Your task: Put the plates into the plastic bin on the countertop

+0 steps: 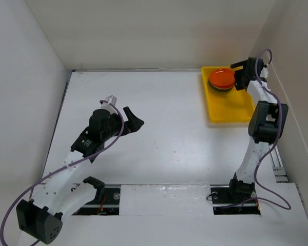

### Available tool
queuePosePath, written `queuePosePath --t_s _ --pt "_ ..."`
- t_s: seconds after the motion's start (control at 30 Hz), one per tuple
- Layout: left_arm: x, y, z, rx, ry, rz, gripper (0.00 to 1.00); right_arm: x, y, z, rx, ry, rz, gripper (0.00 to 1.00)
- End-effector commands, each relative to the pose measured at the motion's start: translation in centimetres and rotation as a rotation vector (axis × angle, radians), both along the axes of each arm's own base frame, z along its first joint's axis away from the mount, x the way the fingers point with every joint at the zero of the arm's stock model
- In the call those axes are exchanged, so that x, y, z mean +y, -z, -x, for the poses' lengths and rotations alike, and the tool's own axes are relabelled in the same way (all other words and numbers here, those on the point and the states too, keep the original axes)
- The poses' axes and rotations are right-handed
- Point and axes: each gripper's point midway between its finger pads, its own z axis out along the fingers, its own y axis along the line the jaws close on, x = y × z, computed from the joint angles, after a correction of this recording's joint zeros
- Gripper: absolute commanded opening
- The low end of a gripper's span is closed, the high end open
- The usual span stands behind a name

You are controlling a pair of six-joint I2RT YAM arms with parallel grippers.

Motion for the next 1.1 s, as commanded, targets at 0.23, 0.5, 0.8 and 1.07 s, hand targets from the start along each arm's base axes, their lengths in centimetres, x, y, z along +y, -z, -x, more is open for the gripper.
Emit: queuePosePath --t_s 0.23,0.5,0.8,1.07 --pt "1.4 -2.8 -0.1 -0.045 -0.05 -0.04 1.0 1.3 -5.1 7.1 0.052 0.021 0.043 1.0" --pt "6.6 -7.2 -1.7 -0.109 -0.305 -0.194 1.0 13.1 -15.3 16.8 -0.142 -0.294 0.393 1.0" --pt "14.1 -14.3 2.4 -0.231 -0.564 -0.276 1.0 15.9 -21.7 34.8 -0.305 -0.481 0.547 1.0" --pt "15.4 -15.4 6.1 -0.251 -0.55 -0.242 1.0 12.7 -24.4 45.7 -0.444 -0.553 0.502 1.0"
